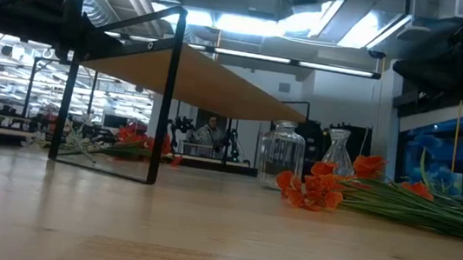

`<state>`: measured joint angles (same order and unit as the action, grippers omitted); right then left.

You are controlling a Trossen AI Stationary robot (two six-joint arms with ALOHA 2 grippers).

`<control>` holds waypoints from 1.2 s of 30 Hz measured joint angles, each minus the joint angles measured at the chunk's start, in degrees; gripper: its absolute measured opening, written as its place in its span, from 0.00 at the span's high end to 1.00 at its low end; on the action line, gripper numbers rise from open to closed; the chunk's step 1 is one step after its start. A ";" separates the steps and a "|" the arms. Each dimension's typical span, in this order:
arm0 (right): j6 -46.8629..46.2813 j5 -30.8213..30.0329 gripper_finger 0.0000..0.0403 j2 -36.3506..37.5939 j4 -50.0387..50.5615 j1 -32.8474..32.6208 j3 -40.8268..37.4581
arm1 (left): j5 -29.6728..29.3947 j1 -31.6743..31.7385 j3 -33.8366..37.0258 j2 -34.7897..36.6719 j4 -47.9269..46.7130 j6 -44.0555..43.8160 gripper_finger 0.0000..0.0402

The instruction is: Pick and place flowers into a vace then onto a shelf

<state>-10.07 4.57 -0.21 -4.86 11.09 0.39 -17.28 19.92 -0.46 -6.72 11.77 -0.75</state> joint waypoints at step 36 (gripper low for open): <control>2.13 -0.03 0.98 0.00 0.39 -0.02 0.00 | -1.20 0.04 0.02 -0.02 0.44 3.06 0.99</control>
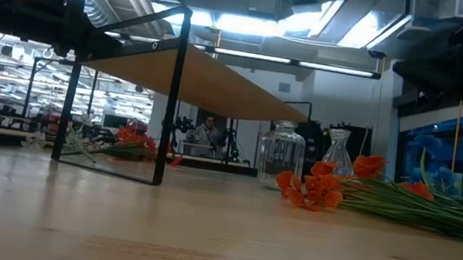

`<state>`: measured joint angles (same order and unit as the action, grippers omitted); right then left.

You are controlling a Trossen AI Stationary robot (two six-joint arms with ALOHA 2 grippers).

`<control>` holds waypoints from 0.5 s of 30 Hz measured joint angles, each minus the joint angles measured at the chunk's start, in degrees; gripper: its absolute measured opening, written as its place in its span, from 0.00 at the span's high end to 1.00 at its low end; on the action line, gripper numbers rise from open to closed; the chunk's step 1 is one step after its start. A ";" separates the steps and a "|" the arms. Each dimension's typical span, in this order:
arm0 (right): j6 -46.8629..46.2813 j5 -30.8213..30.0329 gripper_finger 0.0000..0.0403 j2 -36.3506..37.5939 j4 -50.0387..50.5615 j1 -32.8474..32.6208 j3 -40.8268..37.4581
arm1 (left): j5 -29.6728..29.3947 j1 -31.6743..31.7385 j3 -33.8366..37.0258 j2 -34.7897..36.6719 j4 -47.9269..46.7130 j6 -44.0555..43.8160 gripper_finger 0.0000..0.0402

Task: Pick and place flowers into a vace then onto a shelf
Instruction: Put the orange flowers into the right transparent vase

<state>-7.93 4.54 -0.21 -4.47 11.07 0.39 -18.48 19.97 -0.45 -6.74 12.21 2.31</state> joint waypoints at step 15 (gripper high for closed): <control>0.91 0.02 0.98 0.00 0.71 0.00 -0.01 | 0.02 -0.02 -0.02 0.00 -0.25 1.36 0.99</control>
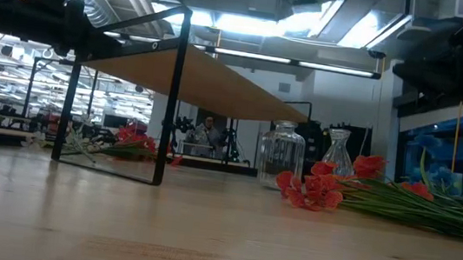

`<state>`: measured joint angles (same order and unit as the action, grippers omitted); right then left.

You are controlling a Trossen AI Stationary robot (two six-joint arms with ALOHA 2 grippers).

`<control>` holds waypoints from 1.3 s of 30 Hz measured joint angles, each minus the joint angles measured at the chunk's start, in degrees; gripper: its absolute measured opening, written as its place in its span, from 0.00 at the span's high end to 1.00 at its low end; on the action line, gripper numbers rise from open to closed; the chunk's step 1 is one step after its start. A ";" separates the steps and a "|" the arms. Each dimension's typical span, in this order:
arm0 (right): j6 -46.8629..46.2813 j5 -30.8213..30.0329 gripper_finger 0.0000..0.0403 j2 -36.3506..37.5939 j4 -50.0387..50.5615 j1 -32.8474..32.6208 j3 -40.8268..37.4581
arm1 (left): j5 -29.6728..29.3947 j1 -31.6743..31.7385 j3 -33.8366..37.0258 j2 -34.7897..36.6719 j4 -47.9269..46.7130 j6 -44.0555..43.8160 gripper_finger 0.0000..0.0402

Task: Pick and place flowers into a vace then onto a shelf
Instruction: Put the orange flowers into the right transparent vase

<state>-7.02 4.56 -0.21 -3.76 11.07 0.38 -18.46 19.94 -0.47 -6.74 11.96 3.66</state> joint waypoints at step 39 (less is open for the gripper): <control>-10.98 -2.52 0.99 -26.44 20.93 -5.22 24.57 | 29.02 0.02 -12.55 -4.79 -11.70 -1.45 1.00</control>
<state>-18.00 2.03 -26.64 17.18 5.85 24.95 10.56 19.97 -13.02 -11.53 0.26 2.22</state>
